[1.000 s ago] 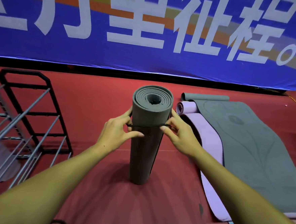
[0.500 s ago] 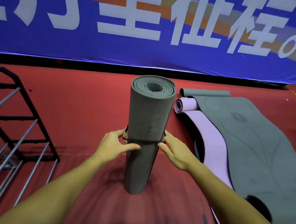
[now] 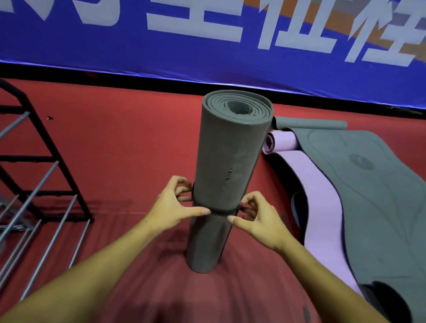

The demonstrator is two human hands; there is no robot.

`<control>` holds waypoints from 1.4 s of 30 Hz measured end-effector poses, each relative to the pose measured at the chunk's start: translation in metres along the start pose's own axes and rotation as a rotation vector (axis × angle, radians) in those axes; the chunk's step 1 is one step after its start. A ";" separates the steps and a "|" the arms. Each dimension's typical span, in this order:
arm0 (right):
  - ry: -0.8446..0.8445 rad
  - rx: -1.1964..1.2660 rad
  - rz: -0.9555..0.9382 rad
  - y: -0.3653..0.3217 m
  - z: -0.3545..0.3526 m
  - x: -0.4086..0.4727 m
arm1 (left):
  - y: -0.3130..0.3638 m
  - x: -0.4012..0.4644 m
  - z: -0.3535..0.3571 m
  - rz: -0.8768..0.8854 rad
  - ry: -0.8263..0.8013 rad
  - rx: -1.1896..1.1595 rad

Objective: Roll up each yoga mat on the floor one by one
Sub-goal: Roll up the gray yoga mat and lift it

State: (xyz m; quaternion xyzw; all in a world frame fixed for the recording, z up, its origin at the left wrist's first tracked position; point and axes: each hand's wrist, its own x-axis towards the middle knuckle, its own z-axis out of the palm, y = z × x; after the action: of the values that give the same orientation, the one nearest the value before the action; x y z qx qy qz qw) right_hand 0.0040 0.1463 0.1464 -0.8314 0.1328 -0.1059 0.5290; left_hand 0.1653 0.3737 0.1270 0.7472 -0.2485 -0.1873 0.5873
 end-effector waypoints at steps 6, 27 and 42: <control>0.068 0.018 0.072 0.016 0.024 -0.004 | -0.023 -0.001 0.013 -0.043 -0.087 0.021; 0.110 0.060 -0.204 -0.113 0.033 -0.008 | 0.136 -0.024 -0.062 0.228 0.008 0.049; 0.286 0.031 -0.549 -0.317 0.075 -0.065 | 0.289 -0.161 -0.199 0.464 0.067 0.171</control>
State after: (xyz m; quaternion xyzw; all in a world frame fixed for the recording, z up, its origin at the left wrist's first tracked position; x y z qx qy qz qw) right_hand 0.0013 0.3598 0.4004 -0.8048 -0.0251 -0.3628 0.4690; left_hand 0.1053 0.5710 0.4536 0.7229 -0.4089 -0.0007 0.5570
